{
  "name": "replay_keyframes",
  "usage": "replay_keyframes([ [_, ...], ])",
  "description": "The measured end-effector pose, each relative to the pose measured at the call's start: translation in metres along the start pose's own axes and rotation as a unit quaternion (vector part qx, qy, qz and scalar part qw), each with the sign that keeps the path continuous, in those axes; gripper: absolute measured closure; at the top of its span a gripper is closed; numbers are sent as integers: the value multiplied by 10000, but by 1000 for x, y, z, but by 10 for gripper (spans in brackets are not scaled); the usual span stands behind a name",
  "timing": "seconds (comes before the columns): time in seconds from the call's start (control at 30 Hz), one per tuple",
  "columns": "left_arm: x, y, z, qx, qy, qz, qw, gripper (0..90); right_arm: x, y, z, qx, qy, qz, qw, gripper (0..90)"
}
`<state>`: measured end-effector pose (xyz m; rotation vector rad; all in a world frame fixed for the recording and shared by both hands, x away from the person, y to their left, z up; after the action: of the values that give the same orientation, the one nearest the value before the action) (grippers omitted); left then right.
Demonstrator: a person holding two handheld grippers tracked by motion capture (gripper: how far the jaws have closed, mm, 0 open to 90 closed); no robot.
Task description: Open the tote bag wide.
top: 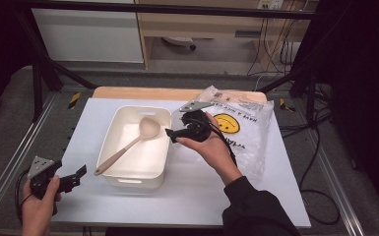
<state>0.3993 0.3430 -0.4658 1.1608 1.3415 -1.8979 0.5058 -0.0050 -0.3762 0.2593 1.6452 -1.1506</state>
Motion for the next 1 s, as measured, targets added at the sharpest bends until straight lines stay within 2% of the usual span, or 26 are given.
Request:
replay_keyframes([
  [0.23,0,0,0,7,-7,4,10000,65,19,-10,24,69,122,-52,9999,106],
  [0.4,1,0,0,-16,36,-22,10000,65,44,-10,43,162,189,-227,9994,84],
  [0.57,1,0,1,-14,45,-14,10000,65,69,-5,55,187,209,-398,9988,85],
  [0.63,1,0,2,24,64,-8,10000,65,76,-3,60,226,181,-468,9985,92],
  [0.73,-4,1,5,143,84,122,9998,63,84,1,71,265,319,-462,9981,100],
  [0.8,-6,1,6,174,111,170,9996,62,92,3,79,346,224,-574,9975,98],
  [1.0,-4,3,11,253,166,123,9995,60,112,6,94,350,384,-732,9960,118],
])
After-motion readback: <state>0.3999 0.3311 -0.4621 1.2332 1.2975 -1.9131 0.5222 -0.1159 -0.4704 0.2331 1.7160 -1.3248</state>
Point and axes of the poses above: each handheld gripper's, and its own axes: y roughly forward along the jaws, x roughly out of its underside, z roughly to its right, the point moved 9 cm from there along y, roughly forward along the jaws, and after that the axes turned 6 degrees about x, right-handed, at the moved point
